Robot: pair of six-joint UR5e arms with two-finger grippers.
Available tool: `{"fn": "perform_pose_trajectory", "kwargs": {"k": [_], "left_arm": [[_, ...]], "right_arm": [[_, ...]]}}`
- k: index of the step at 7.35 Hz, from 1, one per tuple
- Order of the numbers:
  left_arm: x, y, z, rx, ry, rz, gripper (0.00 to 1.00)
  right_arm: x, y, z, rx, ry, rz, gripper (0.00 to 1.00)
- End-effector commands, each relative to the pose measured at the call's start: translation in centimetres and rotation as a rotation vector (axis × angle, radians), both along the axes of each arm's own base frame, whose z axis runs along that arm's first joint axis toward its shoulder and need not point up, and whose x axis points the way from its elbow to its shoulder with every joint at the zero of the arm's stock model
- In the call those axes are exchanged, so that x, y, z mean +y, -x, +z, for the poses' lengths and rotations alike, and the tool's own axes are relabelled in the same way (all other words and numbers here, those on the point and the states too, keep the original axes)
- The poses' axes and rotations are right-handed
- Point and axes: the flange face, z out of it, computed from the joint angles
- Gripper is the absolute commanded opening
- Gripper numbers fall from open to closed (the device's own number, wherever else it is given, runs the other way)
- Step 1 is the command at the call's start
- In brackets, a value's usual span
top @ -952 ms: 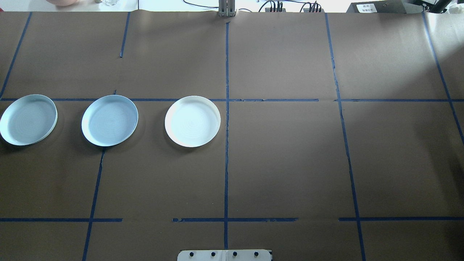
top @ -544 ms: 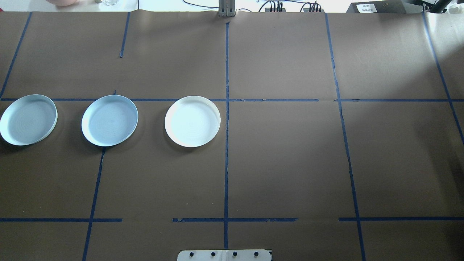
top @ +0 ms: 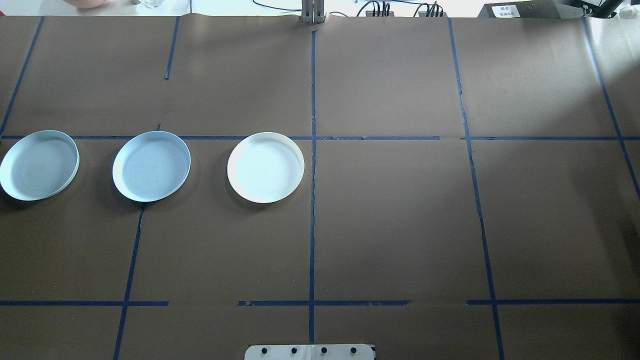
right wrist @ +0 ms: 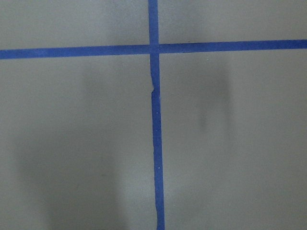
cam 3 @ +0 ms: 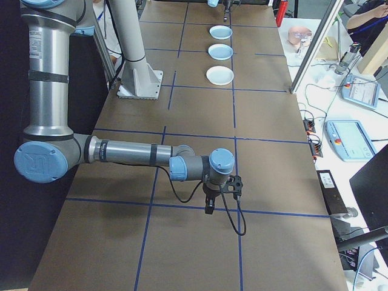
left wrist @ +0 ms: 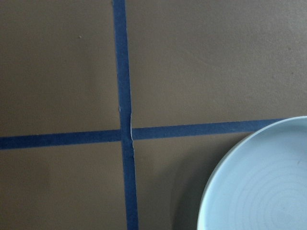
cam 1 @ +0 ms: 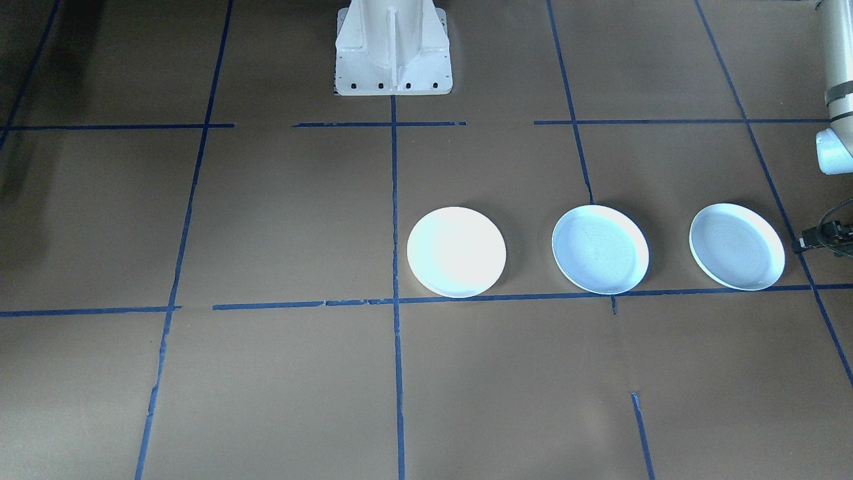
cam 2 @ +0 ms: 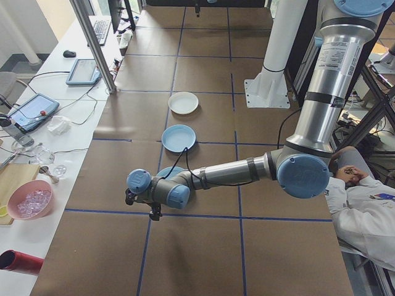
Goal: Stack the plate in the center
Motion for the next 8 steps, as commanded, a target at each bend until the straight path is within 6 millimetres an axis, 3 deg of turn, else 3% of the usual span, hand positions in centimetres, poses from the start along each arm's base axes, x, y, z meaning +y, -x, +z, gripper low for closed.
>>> {"fn": "perform_pose_trajectory", "kwargs": {"k": [1, 4, 6, 8], "left_arm": [[-0.2, -0.3, 0.5, 0.005, -0.01, -0.008, 1.0], [0.0, -2.1, 0.4, 0.003, 0.003, 0.013, 0.99], [0.1, -2.7, 0.2, 0.006, 0.002, 0.024, 0.9], [0.4, -4.1, 0.2, 0.006, 0.006, 0.049, 0.9]], "right_arm": [[0.0, 0.0, 0.0, 0.0, 0.0, -0.001, 1.0], [0.0, 0.0, -0.1, 0.0, -0.001, -0.001, 1.0], [0.0, 0.0, -0.1, 0.0, -0.001, 0.001, 1.0], [0.0, 0.0, -0.1, 0.0, -0.001, 0.001, 1.0]]}}
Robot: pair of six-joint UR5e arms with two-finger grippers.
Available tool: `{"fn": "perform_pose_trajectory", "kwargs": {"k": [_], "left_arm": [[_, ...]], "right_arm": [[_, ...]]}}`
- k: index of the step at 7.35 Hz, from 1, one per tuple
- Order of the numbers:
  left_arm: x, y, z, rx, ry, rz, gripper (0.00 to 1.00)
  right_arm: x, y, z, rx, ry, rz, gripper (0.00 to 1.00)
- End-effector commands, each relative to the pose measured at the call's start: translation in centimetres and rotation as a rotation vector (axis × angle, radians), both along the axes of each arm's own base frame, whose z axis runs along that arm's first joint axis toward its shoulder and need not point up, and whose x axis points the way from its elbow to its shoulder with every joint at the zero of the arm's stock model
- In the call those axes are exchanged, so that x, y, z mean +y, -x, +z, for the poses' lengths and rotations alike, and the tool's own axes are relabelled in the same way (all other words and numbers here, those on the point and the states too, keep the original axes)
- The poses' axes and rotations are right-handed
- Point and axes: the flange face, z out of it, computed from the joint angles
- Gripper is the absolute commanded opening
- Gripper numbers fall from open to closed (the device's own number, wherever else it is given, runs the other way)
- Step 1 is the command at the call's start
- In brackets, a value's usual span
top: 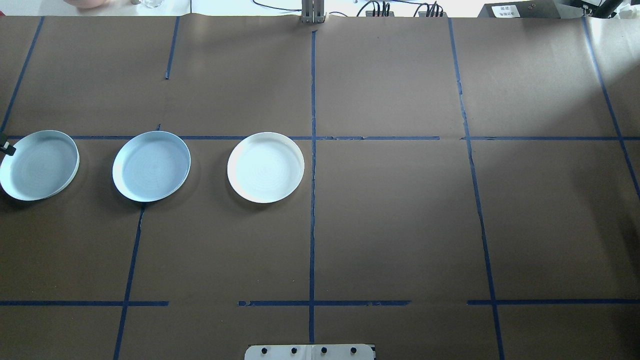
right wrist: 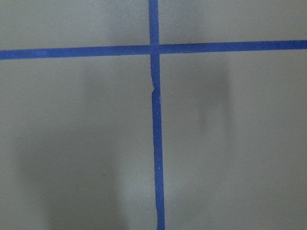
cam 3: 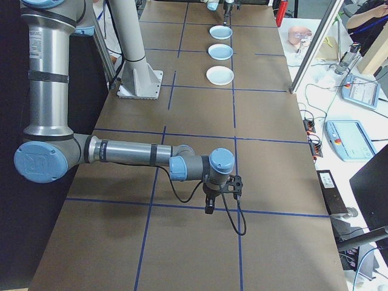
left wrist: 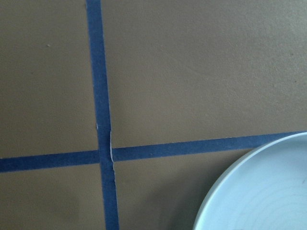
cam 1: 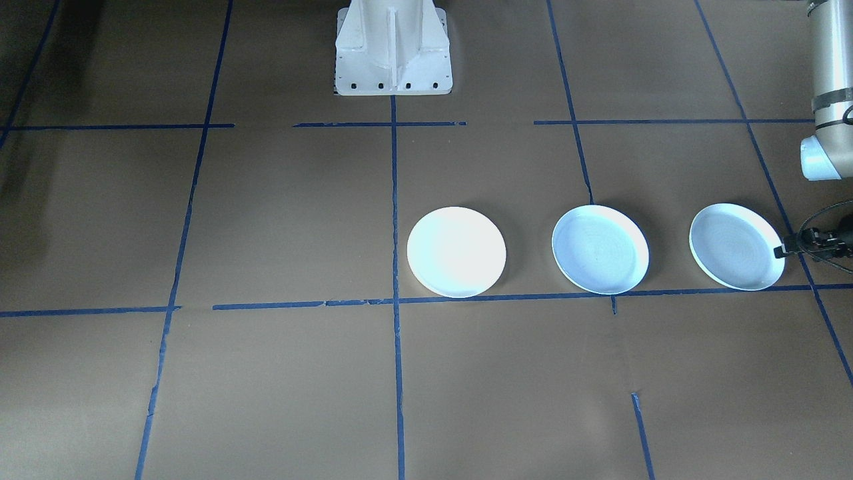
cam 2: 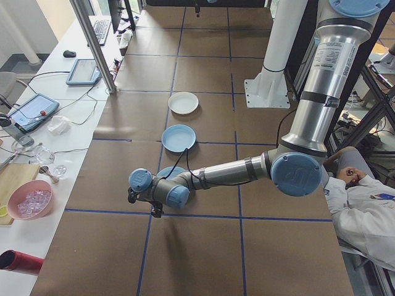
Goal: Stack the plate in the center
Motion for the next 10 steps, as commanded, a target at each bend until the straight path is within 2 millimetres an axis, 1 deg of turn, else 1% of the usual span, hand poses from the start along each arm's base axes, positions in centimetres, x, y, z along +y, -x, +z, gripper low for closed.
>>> {"fn": "perform_pose_trajectory", "kwargs": {"k": [1, 2, 3, 4, 5, 6, 7, 8, 9, 10], "left_arm": [[0.2, -1.2, -0.1, 0.001, -0.001, 0.021, 0.86], [0.2, -1.3, -0.1, 0.002, -0.006, 0.025, 0.73], [0.2, -1.3, -0.2, 0.003, -0.011, 0.027, 0.38], [0.2, -1.3, -0.3, 0.004, -0.013, 0.026, 0.11], [0.2, -1.3, -0.3, 0.002, -0.011, 0.026, 0.0], [0.1, -1.2, -0.4, 0.003, -0.012, 0.025, 0.0], [-0.2, -0.9, -1.9, 0.021, -0.036, 0.021, 0.0], [-0.4, -0.4, -4.4, 0.034, -0.05, 0.014, 0.0], [-0.9, 1.8, -5.5, 0.054, -0.02, -0.021, 0.0], [-1.2, 2.5, -7.7, 0.111, -0.033, -0.024, 0.0]], "right_arm": [[0.0, 0.0, 0.0, 0.0, 0.0, -0.001, 1.0], [0.0, 0.0, 0.0, 0.0, 0.0, 0.001, 1.0], [0.0, 0.0, 0.0, 0.0, 0.0, -0.001, 1.0], [0.0, 0.0, 0.0, 0.0, 0.0, -0.001, 1.0], [0.0, 0.0, 0.1, 0.0, 0.001, 0.001, 1.0], [0.0, 0.0, 0.1, 0.0, 0.001, 0.001, 1.0], [0.0, 0.0, 0.0, 0.0, 0.0, -0.001, 1.0], [0.0, 0.0, 0.0, 0.0, 0.0, -0.001, 1.0], [0.0, 0.0, 0.0, 0.0, 0.0, -0.001, 1.0], [0.0, 0.0, 0.0, 0.0, 0.0, -0.001, 1.0]]}}
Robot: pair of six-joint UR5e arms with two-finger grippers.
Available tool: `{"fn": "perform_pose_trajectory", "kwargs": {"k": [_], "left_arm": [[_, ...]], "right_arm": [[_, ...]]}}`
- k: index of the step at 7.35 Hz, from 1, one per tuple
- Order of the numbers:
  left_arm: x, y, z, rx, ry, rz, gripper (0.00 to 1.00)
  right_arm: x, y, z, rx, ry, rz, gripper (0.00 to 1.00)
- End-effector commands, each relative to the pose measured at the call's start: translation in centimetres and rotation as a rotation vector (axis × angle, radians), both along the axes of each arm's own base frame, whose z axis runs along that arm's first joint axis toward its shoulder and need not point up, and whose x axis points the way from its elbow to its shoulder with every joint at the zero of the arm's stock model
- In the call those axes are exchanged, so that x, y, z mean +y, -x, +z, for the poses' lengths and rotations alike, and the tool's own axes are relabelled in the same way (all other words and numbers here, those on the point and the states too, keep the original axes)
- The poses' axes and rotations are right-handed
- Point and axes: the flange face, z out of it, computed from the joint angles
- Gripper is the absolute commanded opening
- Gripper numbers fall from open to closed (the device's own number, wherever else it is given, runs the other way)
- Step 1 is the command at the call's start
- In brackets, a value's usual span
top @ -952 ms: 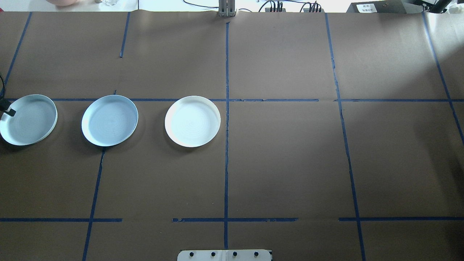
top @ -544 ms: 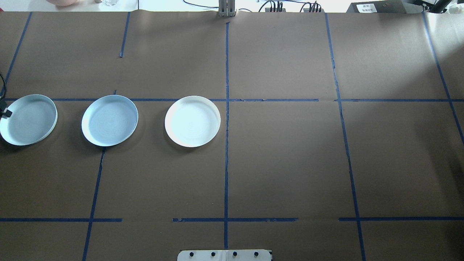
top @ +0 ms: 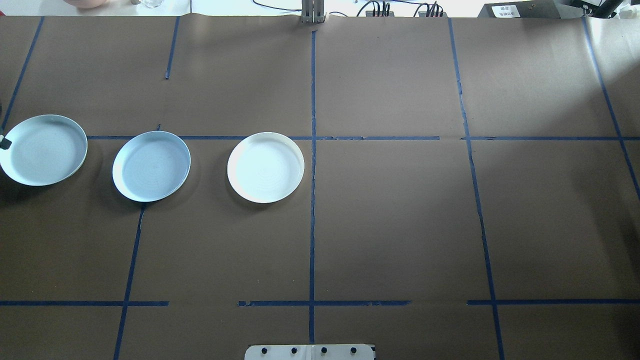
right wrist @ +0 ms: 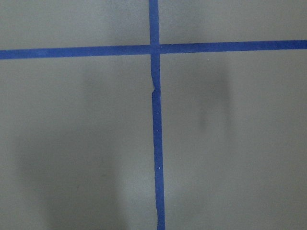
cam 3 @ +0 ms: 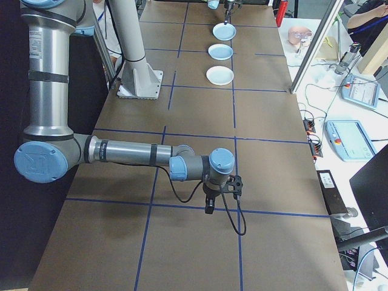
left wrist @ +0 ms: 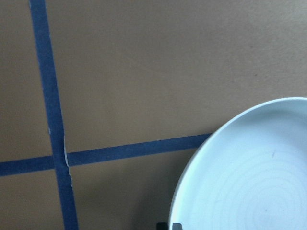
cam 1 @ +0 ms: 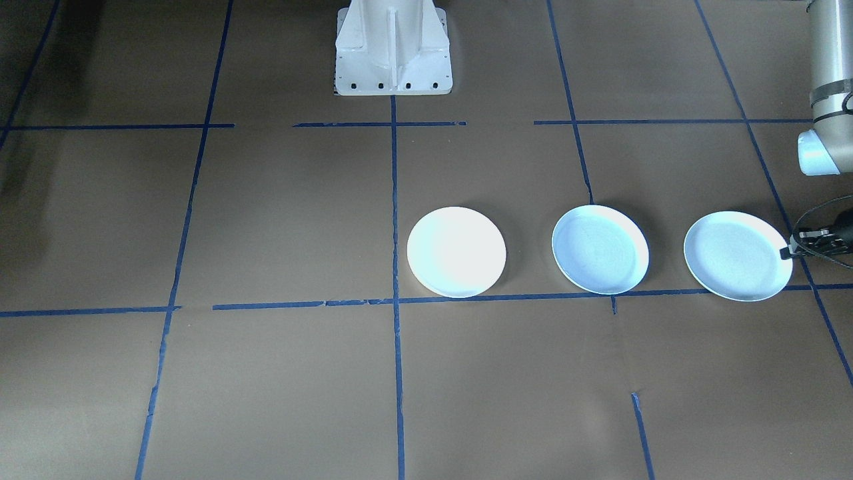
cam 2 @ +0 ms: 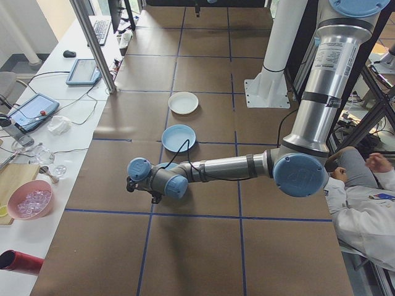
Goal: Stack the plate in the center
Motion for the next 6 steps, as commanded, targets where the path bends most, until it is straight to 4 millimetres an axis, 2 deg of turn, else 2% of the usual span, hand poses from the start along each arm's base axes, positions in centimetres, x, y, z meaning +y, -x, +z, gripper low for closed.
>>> {"fn": "perform_pose_trajectory", "kwargs": {"k": [1, 3, 4, 6], "left_arm": [[-0.4, 1.1, -4.6, 0.091, -0.03, -0.004, 0.0], [-0.4, 0.1, -7.4, 0.167, -0.046, 0.025, 0.0], [-0.3, -1.0, -8.7, 0.196, -0.044, 0.045, 0.0], [1.3, -7.4, -11.9, 0.231, 0.083, 0.085, 0.0]], "right_arm": [[0.0, -0.1, 0.0, 0.0, 0.0, 0.001, 1.0], [0.0, 0.0, 0.1, 0.0, 0.001, 0.0, 1.0], [0.0, -0.1, 0.0, 0.0, 0.0, 0.001, 1.0], [0.0, -0.1, 0.1, 0.0, 0.001, 0.001, 1.0]]}}
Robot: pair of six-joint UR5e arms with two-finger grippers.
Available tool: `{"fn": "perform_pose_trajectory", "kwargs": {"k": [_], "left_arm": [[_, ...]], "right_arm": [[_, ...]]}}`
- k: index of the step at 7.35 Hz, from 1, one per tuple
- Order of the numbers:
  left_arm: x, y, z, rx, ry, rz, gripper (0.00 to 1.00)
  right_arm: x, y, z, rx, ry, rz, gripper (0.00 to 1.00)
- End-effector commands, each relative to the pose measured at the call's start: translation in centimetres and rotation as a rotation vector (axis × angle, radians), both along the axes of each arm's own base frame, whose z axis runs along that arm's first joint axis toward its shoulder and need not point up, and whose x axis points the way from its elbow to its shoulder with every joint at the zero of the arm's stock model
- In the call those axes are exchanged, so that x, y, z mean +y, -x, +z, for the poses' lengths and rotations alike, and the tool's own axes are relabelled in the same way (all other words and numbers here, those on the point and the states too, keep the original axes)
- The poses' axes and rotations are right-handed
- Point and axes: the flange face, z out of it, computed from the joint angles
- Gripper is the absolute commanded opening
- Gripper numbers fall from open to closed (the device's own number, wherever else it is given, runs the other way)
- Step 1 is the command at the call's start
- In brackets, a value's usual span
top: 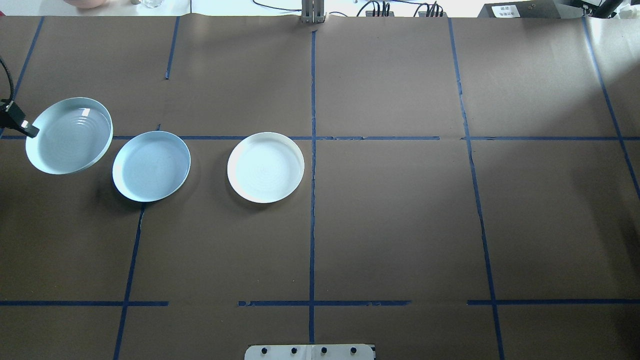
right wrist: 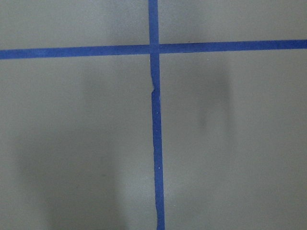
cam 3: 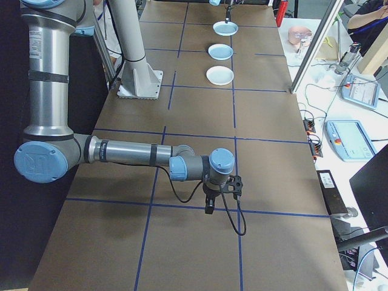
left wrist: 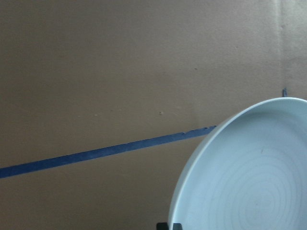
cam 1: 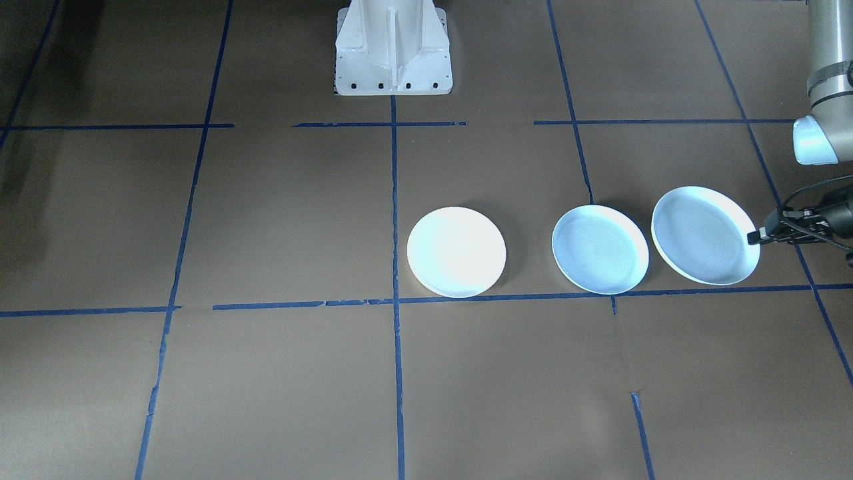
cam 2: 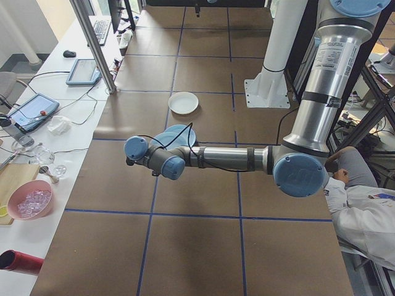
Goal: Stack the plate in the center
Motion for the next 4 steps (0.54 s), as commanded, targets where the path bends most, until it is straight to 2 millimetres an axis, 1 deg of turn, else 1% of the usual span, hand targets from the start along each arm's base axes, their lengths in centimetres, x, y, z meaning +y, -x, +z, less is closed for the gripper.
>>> {"fn": "perform_pose_trajectory", "kwargs": {"k": [1, 2, 3, 4], "left_arm": [[1.3, -5.1, -2.5, 0.013, 0.065, 0.051, 0.0], [1.3, -8.5, -3.7, 0.008, 0.046, 0.099, 0.0], [0.6, -9.4, -3.9, -0.038, 0.019, 0.082, 0.0], [1.0, -11.4, -4.4, -0.049, 0.036, 0.096, 0.0]], "right_arm": [[0.0, 0.0, -0.1, 0.0, -0.001, 0.001, 1.0], [0.0, 0.0, -0.1, 0.0, -0.001, -0.001, 1.0], [0.0, 0.0, -0.1, 0.0, -0.001, 0.001, 1.0], [0.0, 0.0, -0.1, 0.0, -0.001, -0.001, 1.0]]}}
